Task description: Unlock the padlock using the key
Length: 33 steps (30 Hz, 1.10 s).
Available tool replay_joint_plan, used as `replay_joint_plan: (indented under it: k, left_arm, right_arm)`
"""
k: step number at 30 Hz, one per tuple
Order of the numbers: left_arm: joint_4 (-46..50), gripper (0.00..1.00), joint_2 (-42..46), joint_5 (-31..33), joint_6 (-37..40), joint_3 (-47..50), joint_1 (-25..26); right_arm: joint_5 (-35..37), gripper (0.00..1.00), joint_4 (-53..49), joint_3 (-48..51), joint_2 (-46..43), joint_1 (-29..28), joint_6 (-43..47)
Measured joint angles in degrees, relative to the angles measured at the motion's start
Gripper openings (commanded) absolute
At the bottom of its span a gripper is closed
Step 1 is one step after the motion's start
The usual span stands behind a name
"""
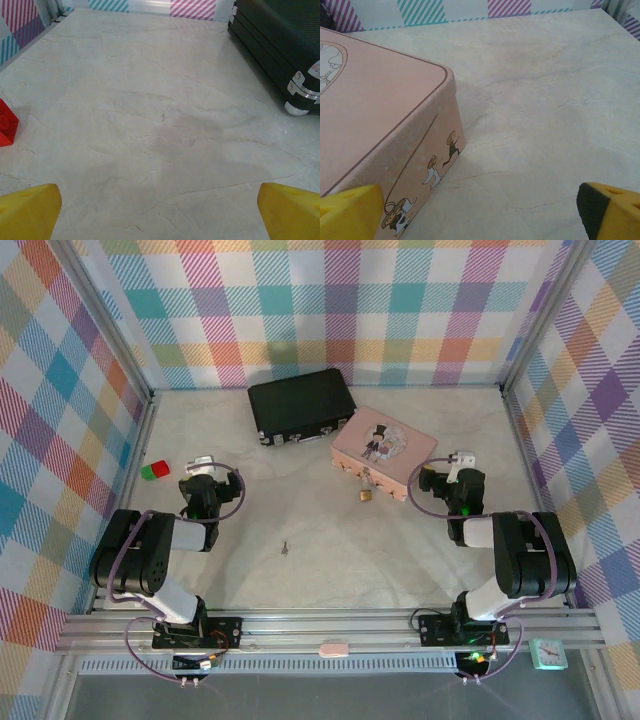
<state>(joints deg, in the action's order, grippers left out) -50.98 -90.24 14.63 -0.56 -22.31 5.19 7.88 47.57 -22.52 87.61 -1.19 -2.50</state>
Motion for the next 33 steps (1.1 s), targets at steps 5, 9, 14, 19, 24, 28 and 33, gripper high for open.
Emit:
replay_joint_plan:
  k: [5,9,14,19,24,28,33]
  left_arm:
    - [0.0,1.0,0.0,0.0,0.0,0.0,0.0]
    - [0.0,1.0,0.0,0.0,0.0,0.0,0.0]
    - [0.0,1.0,0.0,0.0,0.0,0.0,0.0]
    - [0.0,1.0,0.0,0.0,0.0,0.0,0.0]
    - [0.0,1.0,0.0,0.0,0.0,0.0,0.0]
    - [0.0,1.0,0.0,0.0,0.0,0.0,0.0]
    - [0.2,1.0,0.0,0.5,0.0,0.0,0.1]
  right_arm:
    - [0.0,0.99,0.0,0.0,0.0,0.0,0.0]
    - [0.0,0.99,0.0,0.0,0.0,0.0,0.0]
    - [0.0,0.99,0.0,0.0,0.0,0.0,0.0]
    - [0.0,0.99,0.0,0.0,0.0,0.0,0.0]
    - [0.0,0.99,0.0,0.0,0.0,0.0,0.0]
    - [0.0,0.99,0.0,0.0,0.0,0.0,0.0]
    - [0.0,0.99,-1.0,-0.2,-0.4,0.0,0.0]
